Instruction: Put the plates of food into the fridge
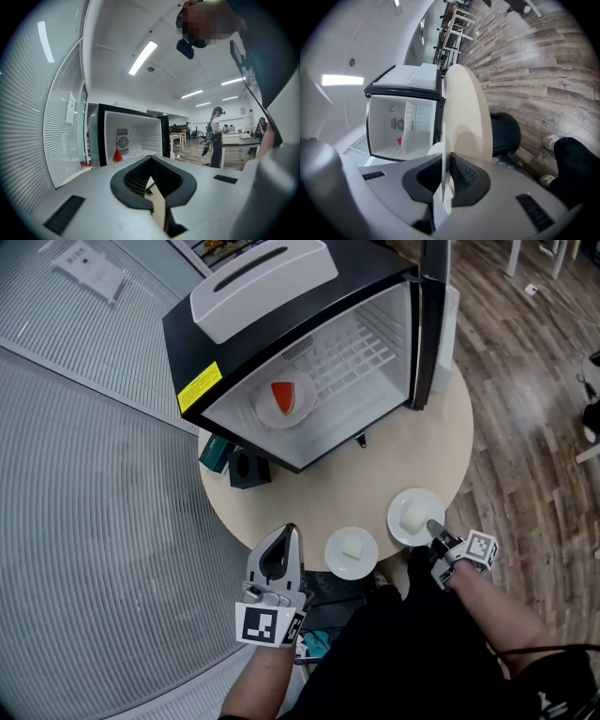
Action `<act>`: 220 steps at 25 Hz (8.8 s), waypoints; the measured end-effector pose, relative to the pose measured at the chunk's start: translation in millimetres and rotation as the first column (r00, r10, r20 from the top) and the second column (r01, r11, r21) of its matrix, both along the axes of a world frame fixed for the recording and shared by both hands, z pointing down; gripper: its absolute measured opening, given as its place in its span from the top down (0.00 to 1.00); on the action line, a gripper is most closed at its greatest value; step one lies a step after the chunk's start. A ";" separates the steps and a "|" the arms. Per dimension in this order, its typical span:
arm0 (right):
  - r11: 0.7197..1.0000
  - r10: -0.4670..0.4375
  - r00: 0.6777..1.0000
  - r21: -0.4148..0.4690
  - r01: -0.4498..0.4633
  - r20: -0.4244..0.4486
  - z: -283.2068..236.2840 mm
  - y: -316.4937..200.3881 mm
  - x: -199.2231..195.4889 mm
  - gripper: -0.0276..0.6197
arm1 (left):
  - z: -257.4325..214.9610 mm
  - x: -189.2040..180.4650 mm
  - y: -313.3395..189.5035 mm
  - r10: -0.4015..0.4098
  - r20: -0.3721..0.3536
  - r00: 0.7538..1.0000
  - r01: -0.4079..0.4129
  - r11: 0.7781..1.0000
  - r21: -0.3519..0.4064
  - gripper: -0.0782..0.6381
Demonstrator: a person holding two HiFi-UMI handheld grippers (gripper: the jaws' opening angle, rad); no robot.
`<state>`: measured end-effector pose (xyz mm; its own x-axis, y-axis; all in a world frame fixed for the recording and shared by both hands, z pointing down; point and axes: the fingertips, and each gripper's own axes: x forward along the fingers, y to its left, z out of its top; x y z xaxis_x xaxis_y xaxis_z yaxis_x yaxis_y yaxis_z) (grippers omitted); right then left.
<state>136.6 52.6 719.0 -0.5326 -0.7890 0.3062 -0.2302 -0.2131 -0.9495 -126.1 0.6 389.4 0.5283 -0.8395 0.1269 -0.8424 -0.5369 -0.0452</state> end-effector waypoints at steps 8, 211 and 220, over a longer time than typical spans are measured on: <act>0.996 -0.020 0.996 0.084 0.013 0.082 -50.5 -40.8 -1.9 0.92 | -3.8 6.9 -16.3 -0.013 -0.008 1.000 0.013 1.000 0.003 0.89; 0.952 -0.297 0.953 0.091 0.291 0.055 -62.7 15.8 -165.5 0.93 | -15.8 -69.4 19.9 -0.061 -0.078 0.995 0.066 0.996 0.067 0.89; 0.976 -0.179 0.982 0.134 0.169 0.061 -123.7 -41.9 -124.9 0.93 | -41.6 -57.6 1.8 -0.041 -0.147 0.988 0.056 0.993 0.100 0.89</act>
<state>11.8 10.6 595.3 -0.6822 -0.7124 0.1646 -0.1829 -0.0517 -0.9818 -183.7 2.4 347.8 0.4932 -0.8691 -0.0365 -0.8690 -0.4942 0.0259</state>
